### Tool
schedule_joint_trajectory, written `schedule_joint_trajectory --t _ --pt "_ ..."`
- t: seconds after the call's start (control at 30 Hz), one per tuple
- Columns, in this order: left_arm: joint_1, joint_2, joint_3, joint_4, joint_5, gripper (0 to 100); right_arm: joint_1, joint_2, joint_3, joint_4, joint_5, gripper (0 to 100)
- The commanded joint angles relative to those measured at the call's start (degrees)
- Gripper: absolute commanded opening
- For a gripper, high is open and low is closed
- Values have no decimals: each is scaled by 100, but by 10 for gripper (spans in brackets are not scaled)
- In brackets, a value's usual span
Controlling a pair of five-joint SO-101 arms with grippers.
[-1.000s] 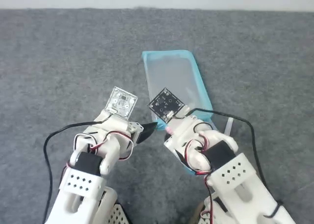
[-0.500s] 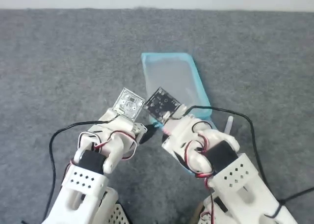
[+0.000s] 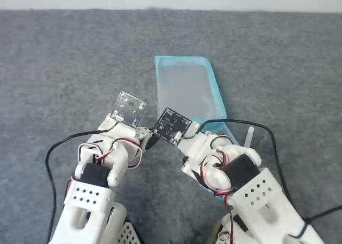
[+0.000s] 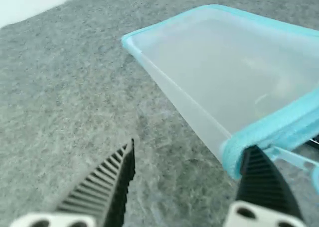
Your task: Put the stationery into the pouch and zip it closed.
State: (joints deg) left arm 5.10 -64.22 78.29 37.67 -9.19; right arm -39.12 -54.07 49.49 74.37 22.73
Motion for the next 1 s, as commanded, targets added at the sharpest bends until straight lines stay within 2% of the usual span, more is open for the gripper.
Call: schedule_joint_trajectory --t 0.0,0.27,0.53,0.77,0.9,0.97 --pt "-237 70 -22 -308 105 310 84 -207 -264 207 202 6" --pt "-237 70 -13 -308 105 310 1112 -207 -176 242 607 6" --pt "-237 70 -4 -308 105 310 1323 -207 237 189 598 6" --pt "-237 70 4 -308 105 310 2202 -207 255 233 659 6" --pt "-237 70 4 -281 70 310 2273 -207 202 171 624 6" --pt "-193 62 31 -273 53 311 2053 -154 79 119 607 6"
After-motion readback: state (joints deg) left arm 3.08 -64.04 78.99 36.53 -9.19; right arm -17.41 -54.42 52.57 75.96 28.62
